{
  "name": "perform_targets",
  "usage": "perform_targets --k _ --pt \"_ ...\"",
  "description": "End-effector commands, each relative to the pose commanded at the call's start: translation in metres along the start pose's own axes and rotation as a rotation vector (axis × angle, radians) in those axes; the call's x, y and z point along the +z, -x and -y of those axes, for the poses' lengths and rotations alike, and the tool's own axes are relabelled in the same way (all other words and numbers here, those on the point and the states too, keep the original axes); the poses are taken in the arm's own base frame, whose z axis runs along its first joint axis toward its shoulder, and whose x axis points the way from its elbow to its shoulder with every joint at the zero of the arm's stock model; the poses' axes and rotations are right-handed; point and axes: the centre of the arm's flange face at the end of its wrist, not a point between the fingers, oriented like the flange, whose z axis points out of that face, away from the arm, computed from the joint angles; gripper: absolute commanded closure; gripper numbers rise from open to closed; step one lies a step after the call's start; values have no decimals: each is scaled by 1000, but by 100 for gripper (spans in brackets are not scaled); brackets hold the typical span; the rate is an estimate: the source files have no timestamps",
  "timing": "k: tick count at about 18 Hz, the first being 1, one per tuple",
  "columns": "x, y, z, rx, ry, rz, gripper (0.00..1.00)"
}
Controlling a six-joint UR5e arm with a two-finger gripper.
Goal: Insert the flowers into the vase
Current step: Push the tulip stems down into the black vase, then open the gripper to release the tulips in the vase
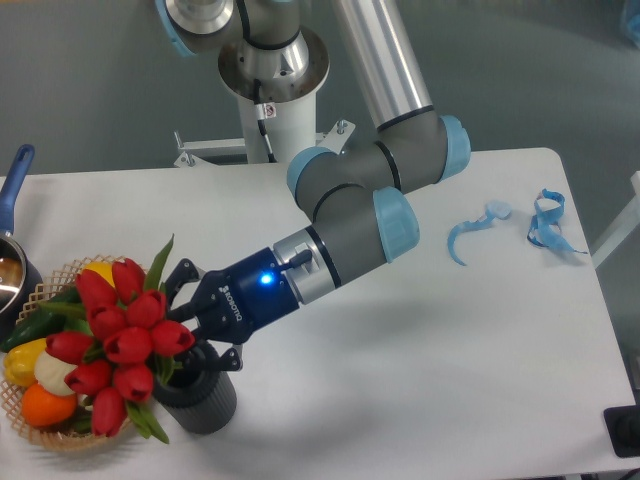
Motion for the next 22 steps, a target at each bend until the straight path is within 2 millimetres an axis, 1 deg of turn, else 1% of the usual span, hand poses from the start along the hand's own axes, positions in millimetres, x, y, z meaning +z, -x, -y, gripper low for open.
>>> perform_targets --k 1,4,6,10,11,12,14,15,17,18,19,20,22 --pt "1 3 -5 -3 2 0 76" --pt "0 13 -28 0 8 5 75" --pt "-3 16 -36 2 8 9 75" --pt "-5 17 -47 -18 10 11 73" --pt "-6 17 -48 -20 9 12 71" --pt "-7 17 -48 -22 10 15 65" --pt "-6 18 -56 -26 13 13 60" --pt "-6 19 -60 -23 21 17 52" --pt "-10 20 -61 -26 23 26 32" --pt "-11 20 -58 -18 24 28 16" --pt "-12 19 -60 -21 24 29 7" --pt "-15 20 -61 -25 23 33 0" --pt "-17 17 -62 -30 23 35 0"
